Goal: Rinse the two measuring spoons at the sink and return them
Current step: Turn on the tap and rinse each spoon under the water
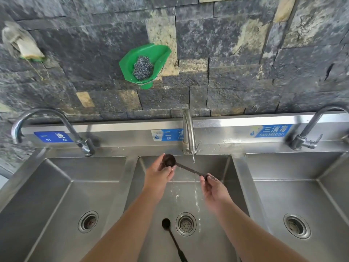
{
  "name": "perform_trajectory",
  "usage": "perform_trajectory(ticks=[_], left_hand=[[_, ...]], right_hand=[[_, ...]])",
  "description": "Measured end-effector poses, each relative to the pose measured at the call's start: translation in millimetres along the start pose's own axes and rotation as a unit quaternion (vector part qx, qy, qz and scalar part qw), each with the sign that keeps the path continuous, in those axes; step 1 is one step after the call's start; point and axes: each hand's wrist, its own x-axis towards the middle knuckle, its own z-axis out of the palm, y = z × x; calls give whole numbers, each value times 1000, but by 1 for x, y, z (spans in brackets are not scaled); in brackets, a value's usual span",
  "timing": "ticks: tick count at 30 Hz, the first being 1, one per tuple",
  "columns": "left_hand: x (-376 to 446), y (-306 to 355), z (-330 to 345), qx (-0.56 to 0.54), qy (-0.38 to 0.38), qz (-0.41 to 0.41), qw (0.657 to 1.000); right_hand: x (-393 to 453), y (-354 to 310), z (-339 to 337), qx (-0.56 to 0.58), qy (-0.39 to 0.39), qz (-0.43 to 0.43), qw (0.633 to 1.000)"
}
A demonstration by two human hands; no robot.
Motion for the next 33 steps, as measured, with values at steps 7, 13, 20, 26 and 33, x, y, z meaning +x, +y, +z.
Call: perform_trajectory(ticks=[7,13,20,26,33], left_hand=[[-4,13,-29,6,33,52,998],[-7,14,-43,-46,42,45,997],[1,-9,4,-74,6,-47,996],[4,-30,50,-99,-62,-143,983],[12,-42,81,-191,-55,-199,960]], right_hand=[[2,17,32,-45,-58,26,997],[-10,15,33,-132,-107,24,985],[-28,-41,-12,-152,-90,-23,984],[-47,-80,-49,-137,-84,-74,984],[-65,-84,-79,-240,-52,-172,954]])
